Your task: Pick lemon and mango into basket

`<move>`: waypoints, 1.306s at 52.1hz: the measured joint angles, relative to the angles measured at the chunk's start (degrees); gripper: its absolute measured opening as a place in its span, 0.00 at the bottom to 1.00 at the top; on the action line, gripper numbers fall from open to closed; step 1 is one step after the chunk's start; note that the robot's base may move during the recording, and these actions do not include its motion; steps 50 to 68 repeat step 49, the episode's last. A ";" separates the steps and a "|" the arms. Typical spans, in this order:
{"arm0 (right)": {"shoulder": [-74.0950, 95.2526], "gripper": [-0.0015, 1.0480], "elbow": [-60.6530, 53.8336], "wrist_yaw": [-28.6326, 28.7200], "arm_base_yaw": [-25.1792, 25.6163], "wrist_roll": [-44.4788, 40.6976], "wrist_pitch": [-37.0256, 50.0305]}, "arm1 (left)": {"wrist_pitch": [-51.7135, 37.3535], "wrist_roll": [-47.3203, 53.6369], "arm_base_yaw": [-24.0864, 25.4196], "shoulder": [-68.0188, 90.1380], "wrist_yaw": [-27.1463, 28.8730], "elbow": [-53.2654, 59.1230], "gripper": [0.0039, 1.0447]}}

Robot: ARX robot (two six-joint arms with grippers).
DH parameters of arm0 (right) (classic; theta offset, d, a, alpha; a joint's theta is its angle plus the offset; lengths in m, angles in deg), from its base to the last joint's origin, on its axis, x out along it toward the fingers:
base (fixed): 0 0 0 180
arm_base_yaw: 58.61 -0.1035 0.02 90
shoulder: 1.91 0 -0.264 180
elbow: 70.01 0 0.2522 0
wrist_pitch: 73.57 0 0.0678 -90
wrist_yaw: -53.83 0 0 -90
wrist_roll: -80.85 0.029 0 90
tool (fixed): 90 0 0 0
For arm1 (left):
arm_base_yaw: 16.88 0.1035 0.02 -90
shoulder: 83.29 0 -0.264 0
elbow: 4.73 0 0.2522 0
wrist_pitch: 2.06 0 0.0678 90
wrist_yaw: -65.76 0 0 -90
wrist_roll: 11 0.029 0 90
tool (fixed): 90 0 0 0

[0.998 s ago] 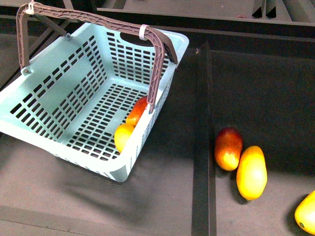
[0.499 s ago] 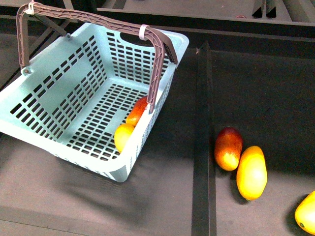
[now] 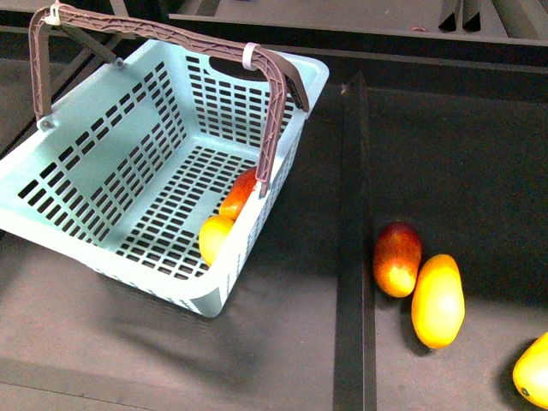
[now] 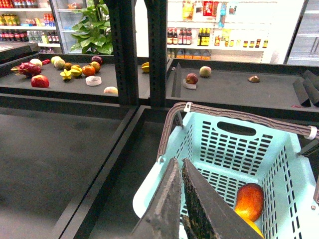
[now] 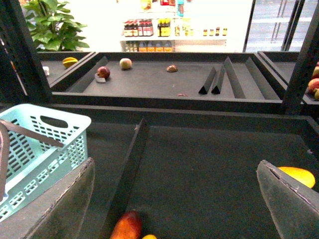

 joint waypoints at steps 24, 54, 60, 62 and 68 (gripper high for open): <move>0.00 0.92 0.00 0.00 0.00 0.00 0.00 | 0.00 0.00 0.00 -0.02 0.02 0.00 0.03; 0.00 0.92 0.00 0.00 0.00 0.00 0.00 | 0.00 0.11 0.00 -0.02 0.02 0.00 0.95; 0.00 0.92 0.00 0.00 0.00 0.00 0.00 | 0.00 0.11 0.00 -0.02 0.02 0.00 0.95; 0.00 0.92 0.00 0.00 0.00 0.00 0.00 | 0.00 0.11 0.00 -0.02 0.02 0.00 0.95; 0.00 0.92 0.00 0.00 0.00 0.00 0.00 | 0.00 0.11 0.00 -0.02 0.02 0.00 0.95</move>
